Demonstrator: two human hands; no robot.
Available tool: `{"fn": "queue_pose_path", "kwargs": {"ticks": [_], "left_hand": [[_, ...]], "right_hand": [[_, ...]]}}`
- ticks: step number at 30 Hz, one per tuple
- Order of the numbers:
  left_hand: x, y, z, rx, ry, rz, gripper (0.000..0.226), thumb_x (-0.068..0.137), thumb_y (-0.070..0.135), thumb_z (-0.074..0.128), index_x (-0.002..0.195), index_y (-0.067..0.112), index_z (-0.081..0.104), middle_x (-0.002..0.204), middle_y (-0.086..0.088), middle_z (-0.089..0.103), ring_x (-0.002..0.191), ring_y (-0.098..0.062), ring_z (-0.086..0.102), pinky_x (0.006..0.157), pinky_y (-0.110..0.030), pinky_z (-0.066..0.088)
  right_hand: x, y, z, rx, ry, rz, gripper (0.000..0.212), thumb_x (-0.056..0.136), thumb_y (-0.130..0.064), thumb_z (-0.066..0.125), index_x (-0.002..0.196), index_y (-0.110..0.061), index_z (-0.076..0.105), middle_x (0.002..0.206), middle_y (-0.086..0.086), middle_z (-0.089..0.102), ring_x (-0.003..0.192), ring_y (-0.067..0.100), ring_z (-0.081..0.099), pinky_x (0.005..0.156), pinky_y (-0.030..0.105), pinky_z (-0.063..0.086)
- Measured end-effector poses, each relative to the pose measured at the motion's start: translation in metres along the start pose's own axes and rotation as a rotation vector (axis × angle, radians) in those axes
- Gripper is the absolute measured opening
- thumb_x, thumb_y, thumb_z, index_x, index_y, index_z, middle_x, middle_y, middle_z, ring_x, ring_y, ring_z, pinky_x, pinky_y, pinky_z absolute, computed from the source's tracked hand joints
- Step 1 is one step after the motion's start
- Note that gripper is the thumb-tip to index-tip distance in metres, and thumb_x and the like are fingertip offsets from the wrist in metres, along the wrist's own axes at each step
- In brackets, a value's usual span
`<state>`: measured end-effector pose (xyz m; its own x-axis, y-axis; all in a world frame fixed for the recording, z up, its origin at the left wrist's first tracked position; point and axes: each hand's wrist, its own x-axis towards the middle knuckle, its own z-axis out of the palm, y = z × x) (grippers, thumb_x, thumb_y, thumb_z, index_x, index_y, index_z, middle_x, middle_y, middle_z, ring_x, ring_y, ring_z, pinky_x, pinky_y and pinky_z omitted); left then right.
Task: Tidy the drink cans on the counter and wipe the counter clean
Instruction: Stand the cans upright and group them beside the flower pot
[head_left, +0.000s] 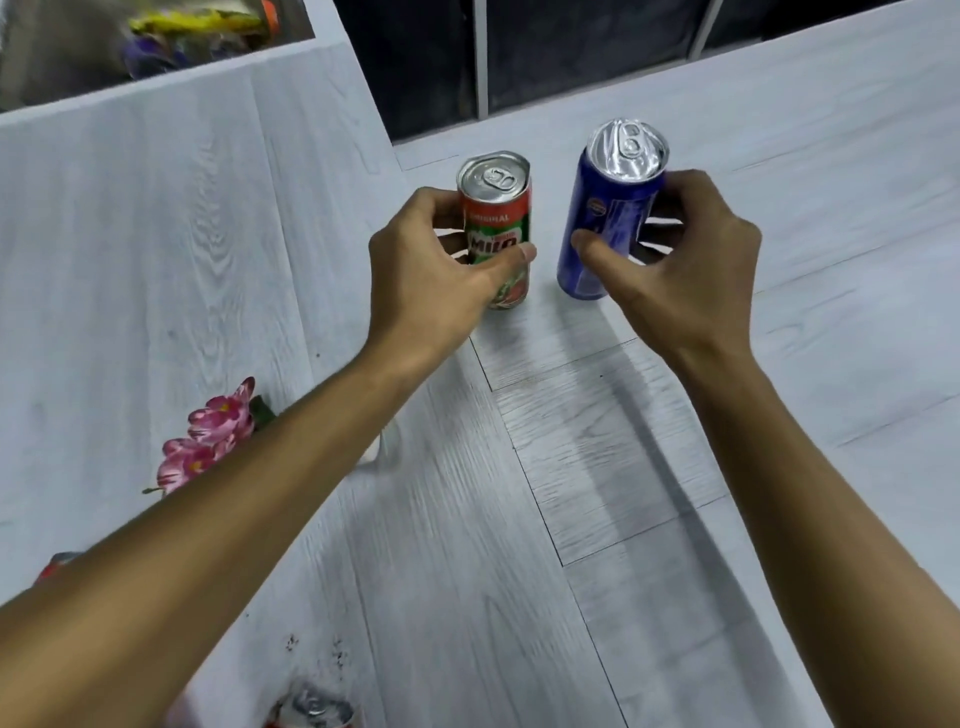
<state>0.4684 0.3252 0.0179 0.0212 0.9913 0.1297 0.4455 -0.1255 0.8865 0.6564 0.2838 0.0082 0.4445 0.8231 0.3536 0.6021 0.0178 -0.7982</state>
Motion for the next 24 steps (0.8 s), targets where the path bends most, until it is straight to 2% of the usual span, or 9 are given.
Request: {"fn": "queue_pose_path", "kwargs": {"ticks": [11, 18, 22, 24], "left_hand": [[0.012, -0.003, 0.024, 0.005, 0.004, 0.005, 0.067, 0.072, 0.041, 0.092, 0.126, 0.017, 0.062, 0.123, 0.007, 0.07, 0.103, -0.005, 0.07, 0.088, -0.021, 0.06], [0.016, -0.006, 0.035, -0.011, 0.0, 0.032, 0.063, 0.072, 0.038, 0.093, 0.122, 0.018, 0.062, 0.113, 0.014, 0.066, 0.098, 0.002, 0.068, 0.087, -0.018, 0.059], [0.015, -0.009, 0.037, -0.031, 0.004, 0.037, 0.061, 0.073, 0.036, 0.092, 0.123, 0.019, 0.062, 0.114, 0.014, 0.067, 0.102, 0.003, 0.067, 0.091, -0.022, 0.059], [0.013, -0.011, 0.037, -0.031, 0.002, 0.041, 0.063, 0.073, 0.037, 0.092, 0.125, 0.018, 0.061, 0.117, 0.012, 0.067, 0.105, 0.0, 0.068, 0.091, -0.024, 0.06]], "right_hand": [[0.021, 0.016, 0.009, -0.044, -0.026, -0.07, 0.064, 0.076, -0.049, 0.08, 0.124, -0.01, 0.064, 0.112, -0.003, 0.074, 0.091, 0.008, 0.07, 0.078, 0.024, 0.061], [0.023, 0.027, 0.013, -0.04, -0.034, -0.076, 0.061, 0.079, -0.048, 0.079, 0.124, -0.009, 0.064, 0.11, -0.004, 0.073, 0.091, 0.008, 0.071, 0.077, 0.02, 0.06], [0.021, 0.031, 0.013, -0.045, -0.05, -0.104, 0.062, 0.084, -0.047, 0.077, 0.129, -0.008, 0.06, 0.115, -0.005, 0.071, 0.096, 0.008, 0.069, 0.08, 0.014, 0.057], [0.02, 0.033, 0.012, -0.059, -0.071, -0.125, 0.064, 0.085, -0.047, 0.076, 0.133, -0.008, 0.058, 0.118, -0.005, 0.069, 0.099, 0.008, 0.068, 0.083, 0.017, 0.058]]}}
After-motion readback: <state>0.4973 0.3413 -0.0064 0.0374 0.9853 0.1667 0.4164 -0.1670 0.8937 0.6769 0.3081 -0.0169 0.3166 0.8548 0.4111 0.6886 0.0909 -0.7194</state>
